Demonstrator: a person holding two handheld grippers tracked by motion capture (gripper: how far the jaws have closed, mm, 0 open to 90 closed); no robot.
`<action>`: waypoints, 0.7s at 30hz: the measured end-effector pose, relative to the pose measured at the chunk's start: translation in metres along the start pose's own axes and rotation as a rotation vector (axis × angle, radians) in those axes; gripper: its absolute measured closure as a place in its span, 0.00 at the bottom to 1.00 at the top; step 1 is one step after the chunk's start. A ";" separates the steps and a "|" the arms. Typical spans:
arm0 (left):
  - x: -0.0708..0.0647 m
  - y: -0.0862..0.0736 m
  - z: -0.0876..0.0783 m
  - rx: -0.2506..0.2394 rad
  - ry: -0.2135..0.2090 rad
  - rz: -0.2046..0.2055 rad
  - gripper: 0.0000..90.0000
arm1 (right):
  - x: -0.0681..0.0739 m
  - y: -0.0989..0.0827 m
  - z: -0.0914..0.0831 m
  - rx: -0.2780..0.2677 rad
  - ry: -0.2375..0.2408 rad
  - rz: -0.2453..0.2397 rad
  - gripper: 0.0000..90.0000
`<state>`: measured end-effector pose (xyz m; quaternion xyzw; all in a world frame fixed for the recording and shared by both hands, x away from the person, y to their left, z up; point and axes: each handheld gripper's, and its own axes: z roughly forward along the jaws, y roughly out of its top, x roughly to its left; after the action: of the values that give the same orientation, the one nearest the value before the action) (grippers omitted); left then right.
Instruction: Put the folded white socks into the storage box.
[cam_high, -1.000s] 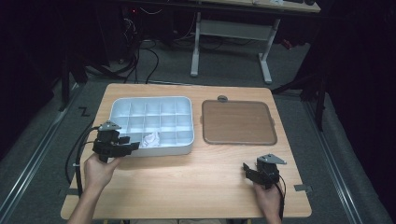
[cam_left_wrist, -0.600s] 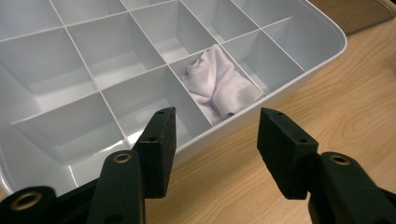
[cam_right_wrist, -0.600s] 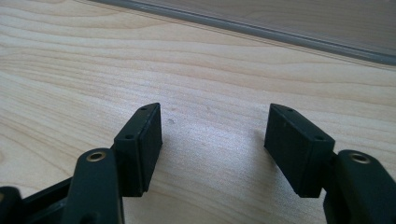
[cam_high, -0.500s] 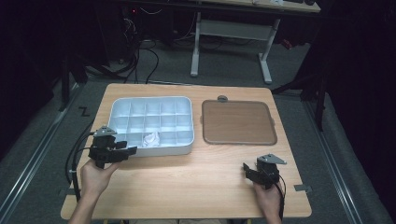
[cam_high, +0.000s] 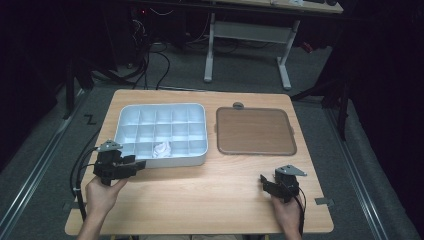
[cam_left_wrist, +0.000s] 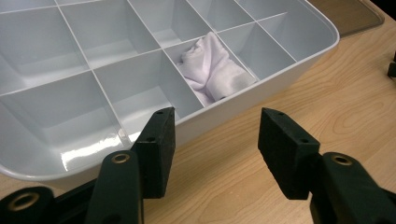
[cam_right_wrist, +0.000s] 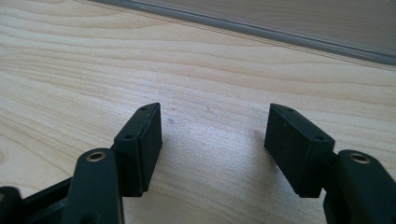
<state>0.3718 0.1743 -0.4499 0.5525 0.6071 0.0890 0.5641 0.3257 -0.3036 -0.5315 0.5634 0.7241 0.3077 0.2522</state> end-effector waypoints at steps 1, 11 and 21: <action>0.000 0.000 0.000 -0.001 -0.001 -0.002 0.52 | 0.000 0.000 0.000 0.000 0.000 0.000 0.41; 0.001 -0.006 -0.002 0.000 -0.008 -0.019 0.51 | 0.000 0.000 0.000 0.000 -0.001 0.000 0.41; 0.006 -0.013 -0.002 0.009 -0.009 -0.034 0.51 | 0.000 0.000 0.000 0.000 0.000 0.000 0.41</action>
<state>0.3643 0.1746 -0.4625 0.5451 0.6143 0.0744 0.5657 0.3257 -0.3035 -0.5315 0.5634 0.7241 0.3076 0.2523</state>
